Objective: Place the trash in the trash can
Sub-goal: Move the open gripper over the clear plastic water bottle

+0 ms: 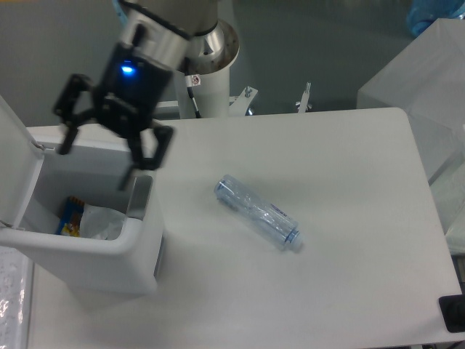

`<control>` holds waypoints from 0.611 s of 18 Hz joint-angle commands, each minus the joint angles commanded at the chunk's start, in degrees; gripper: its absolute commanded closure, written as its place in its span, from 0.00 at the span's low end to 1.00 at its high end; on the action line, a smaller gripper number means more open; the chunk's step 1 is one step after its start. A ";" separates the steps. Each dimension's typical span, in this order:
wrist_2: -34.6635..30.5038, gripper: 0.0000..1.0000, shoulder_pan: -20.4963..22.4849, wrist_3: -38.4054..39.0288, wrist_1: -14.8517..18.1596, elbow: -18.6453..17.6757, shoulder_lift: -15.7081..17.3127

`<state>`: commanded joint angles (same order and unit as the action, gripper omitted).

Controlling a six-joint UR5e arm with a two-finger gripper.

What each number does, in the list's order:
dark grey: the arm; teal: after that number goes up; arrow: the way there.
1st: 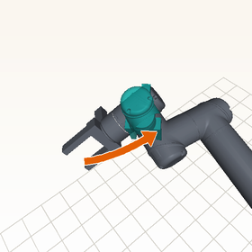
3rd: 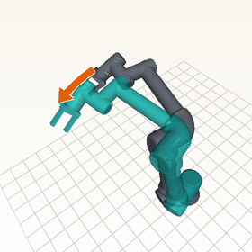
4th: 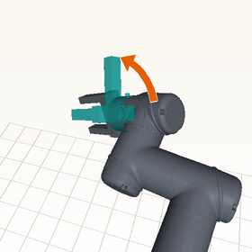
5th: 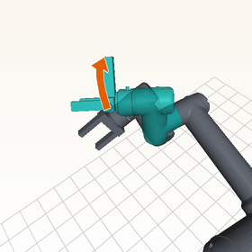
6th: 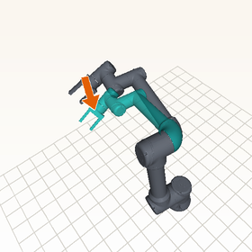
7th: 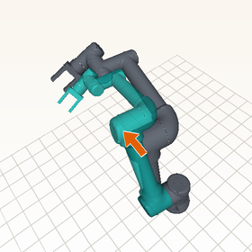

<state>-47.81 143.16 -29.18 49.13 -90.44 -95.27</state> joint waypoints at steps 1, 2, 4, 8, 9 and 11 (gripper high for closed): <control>0.00 0.00 2.02 0.09 0.09 -0.09 -1.05; -0.09 0.00 3.26 0.17 0.17 -0.18 -1.93; -0.52 0.00 4.93 0.87 0.61 0.61 -4.30; -9.81 0.00 5.38 7.73 5.17 5.00 -10.62; -12.45 0.00 5.29 7.73 7.19 5.88 -12.12; -16.59 0.00 5.21 7.30 10.45 6.24 -14.76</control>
<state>-64.40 148.36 -21.88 59.58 -84.20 -110.03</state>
